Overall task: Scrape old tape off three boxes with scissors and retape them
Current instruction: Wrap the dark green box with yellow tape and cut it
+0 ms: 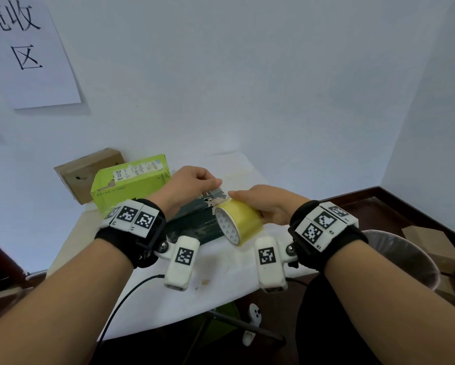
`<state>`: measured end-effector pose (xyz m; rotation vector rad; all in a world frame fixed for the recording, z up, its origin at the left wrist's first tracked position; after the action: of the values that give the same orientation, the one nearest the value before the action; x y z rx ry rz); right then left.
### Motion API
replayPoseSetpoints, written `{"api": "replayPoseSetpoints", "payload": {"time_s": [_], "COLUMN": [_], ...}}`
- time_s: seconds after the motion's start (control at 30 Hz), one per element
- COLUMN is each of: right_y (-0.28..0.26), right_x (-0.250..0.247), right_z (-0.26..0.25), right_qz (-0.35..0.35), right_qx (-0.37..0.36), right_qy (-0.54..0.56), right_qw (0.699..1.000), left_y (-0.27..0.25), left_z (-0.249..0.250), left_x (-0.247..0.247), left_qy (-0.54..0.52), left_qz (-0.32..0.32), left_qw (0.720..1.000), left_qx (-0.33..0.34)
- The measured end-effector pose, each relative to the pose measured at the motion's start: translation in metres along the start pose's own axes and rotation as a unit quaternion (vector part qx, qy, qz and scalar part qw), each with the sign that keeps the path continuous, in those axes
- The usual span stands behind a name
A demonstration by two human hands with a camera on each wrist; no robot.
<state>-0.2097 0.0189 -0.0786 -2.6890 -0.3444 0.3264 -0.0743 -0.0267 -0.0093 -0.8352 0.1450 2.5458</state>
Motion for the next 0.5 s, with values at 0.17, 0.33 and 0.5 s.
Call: {"api": "replayPoseSetpoints", "payload": {"time_s": [0.17,0.33,0.5], "right_y": [-0.004,-0.001,0.008], "right_x": [0.027,0.023,-0.015], "right_z": [0.011,0.006,-0.03], "right_qz": [-0.09,-0.051,0.127], "right_qx": [0.036,0.027,-0.112], "right_qy": [-0.056,-0.126,-0.087], "right_qw": [0.994,0.99,0.982], "left_y": [-0.013,-0.023,-0.034], "left_z": [-0.009,-0.027,-0.034], "left_x": [0.015,0.017,0.008], "left_qy": [0.016,0.012,-0.002], "left_qz": [-0.081,-0.113,-0.129], "left_qw": [0.997,0.994,0.992], "left_qx": [-0.006,-0.007,0.003]}}
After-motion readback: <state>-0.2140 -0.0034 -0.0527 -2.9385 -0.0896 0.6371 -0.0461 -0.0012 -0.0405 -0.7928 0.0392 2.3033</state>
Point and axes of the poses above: each hand's wrist, its own y-axis towards the middle knuckle, its own x-axis out of the palm, z = x × y, the point moved 10 cm from there along y, towards the middle knuckle, and after that the axes turned 10 degrees about -z, right-handed, at the moved point
